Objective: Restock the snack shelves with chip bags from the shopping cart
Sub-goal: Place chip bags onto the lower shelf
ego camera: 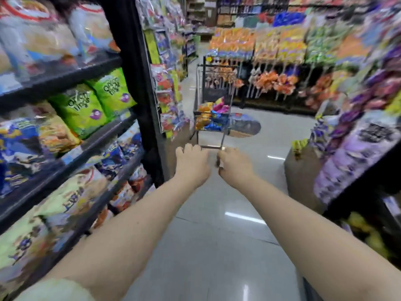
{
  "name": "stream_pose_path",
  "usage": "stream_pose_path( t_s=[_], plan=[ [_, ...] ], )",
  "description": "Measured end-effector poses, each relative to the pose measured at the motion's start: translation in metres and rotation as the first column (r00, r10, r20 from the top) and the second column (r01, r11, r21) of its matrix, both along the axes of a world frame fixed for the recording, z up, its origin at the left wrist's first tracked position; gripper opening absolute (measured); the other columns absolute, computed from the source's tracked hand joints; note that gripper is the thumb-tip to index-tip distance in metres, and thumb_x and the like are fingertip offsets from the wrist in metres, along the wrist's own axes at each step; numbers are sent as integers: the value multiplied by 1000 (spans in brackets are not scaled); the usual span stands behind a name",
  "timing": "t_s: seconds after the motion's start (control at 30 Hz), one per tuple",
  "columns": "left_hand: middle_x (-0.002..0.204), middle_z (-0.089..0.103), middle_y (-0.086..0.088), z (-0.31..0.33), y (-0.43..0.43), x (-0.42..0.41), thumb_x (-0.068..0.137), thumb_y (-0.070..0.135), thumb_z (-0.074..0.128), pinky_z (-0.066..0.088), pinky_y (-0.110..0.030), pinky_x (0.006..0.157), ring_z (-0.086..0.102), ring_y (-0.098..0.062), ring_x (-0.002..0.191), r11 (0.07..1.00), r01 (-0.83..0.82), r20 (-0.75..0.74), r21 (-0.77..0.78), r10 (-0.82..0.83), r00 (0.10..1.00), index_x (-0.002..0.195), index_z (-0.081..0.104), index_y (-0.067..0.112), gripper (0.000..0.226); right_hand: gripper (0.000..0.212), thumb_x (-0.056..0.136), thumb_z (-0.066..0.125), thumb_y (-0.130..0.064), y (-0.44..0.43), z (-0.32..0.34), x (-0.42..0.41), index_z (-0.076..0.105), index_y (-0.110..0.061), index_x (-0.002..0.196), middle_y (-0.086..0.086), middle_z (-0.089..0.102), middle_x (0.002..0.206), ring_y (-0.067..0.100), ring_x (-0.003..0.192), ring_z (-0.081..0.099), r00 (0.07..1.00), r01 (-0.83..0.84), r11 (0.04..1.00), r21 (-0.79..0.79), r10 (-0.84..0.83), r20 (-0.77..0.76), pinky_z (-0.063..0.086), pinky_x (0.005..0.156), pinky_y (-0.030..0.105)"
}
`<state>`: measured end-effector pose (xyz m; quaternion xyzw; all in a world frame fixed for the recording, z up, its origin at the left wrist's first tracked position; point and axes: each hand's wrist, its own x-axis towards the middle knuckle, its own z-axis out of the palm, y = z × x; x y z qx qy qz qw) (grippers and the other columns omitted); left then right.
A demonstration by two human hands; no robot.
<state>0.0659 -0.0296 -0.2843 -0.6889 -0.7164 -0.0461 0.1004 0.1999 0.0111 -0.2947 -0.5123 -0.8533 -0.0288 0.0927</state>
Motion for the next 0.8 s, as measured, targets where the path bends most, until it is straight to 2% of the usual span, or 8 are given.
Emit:
stream_pose_path(
  t_s=[0.17, 0.37, 0.63, 0.8],
  plan=[
    [122, 57, -3, -15, 91, 90, 92, 37, 50, 34, -43, 91, 46, -28, 116, 991, 126, 58, -36, -124, 991, 121, 55, 22, 33, 36, 88, 56, -20, 79, -17, 91, 52, -16, 123, 7, 51, 128, 30, 118, 47, 994, 109, 993, -34, -108, 32, 39, 93, 38],
    [123, 57, -2, -45, 187, 153, 91, 39, 50, 29, -42, 94, 43, -28, 117, 982, 153, 168, -109, -133, 977, 121, 54, 27, 33, 34, 90, 51, -17, 174, -36, 164, 50, -17, 123, 6, 52, 124, 31, 117, 46, 971, 188, 982, 9, -187, 146, 35, 90, 37],
    [124, 57, 0, -83, 317, 171, 92, 35, 49, 27, -40, 94, 44, -27, 117, 976, 158, 170, -150, -132, 977, 126, 53, 28, 35, 39, 92, 54, -27, 287, -72, 176, 49, -22, 130, 2, 50, 131, 27, 121, 43, 976, 218, 957, -192, -208, 70, 35, 94, 37],
    [126, 55, 1, -111, 436, 152, 92, 36, 50, 26, -41, 97, 41, -26, 119, 962, 184, 219, -200, -139, 966, 128, 52, 29, 36, 40, 93, 53, -26, 391, -103, 164, 48, -23, 132, 1, 50, 132, 25, 123, 42, 967, 249, 930, -271, -254, 14, 34, 96, 36]
  ],
)
